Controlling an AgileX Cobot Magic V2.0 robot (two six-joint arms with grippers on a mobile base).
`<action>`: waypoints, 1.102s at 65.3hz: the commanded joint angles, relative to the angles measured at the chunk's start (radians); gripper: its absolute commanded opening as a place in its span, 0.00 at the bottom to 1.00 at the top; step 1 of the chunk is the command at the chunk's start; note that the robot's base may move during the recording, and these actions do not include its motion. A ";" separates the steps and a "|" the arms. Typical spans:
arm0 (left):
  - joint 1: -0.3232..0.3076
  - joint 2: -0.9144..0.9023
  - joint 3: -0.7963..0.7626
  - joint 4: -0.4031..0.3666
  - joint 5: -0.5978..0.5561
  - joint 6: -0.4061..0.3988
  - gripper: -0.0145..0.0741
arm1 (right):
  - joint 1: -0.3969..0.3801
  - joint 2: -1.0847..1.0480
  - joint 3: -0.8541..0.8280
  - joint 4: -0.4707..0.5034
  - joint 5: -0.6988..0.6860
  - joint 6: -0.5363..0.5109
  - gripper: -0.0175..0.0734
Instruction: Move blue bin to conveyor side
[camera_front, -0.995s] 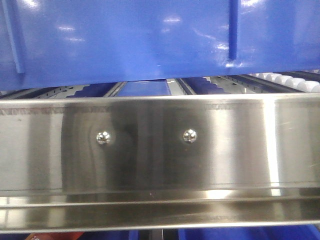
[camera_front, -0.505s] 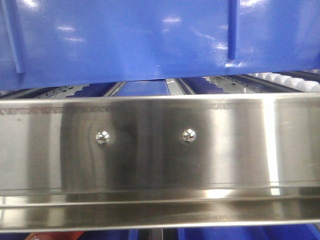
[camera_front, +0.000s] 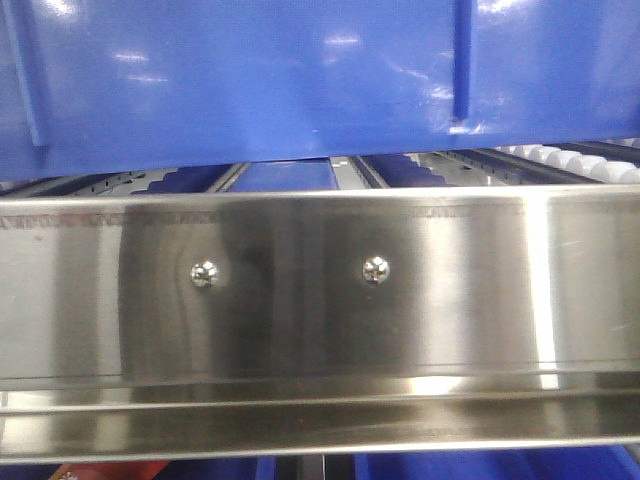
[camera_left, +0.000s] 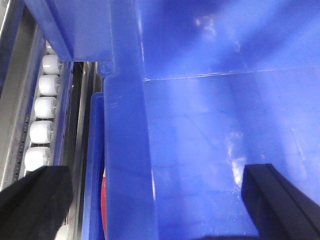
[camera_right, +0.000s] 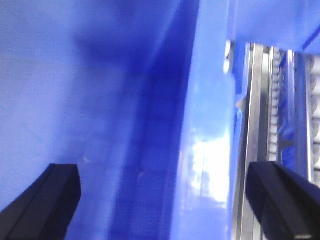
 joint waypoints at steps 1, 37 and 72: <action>0.005 0.001 -0.008 -0.005 -0.008 -0.009 0.83 | -0.005 -0.018 0.000 -0.020 -0.011 -0.010 0.81; 0.005 0.001 0.075 0.004 -0.008 -0.009 0.83 | -0.005 -0.036 0.000 -0.061 -0.011 -0.010 0.81; 0.005 0.001 0.075 0.004 -0.008 -0.009 0.81 | -0.005 0.000 0.000 -0.042 -0.011 -0.010 0.76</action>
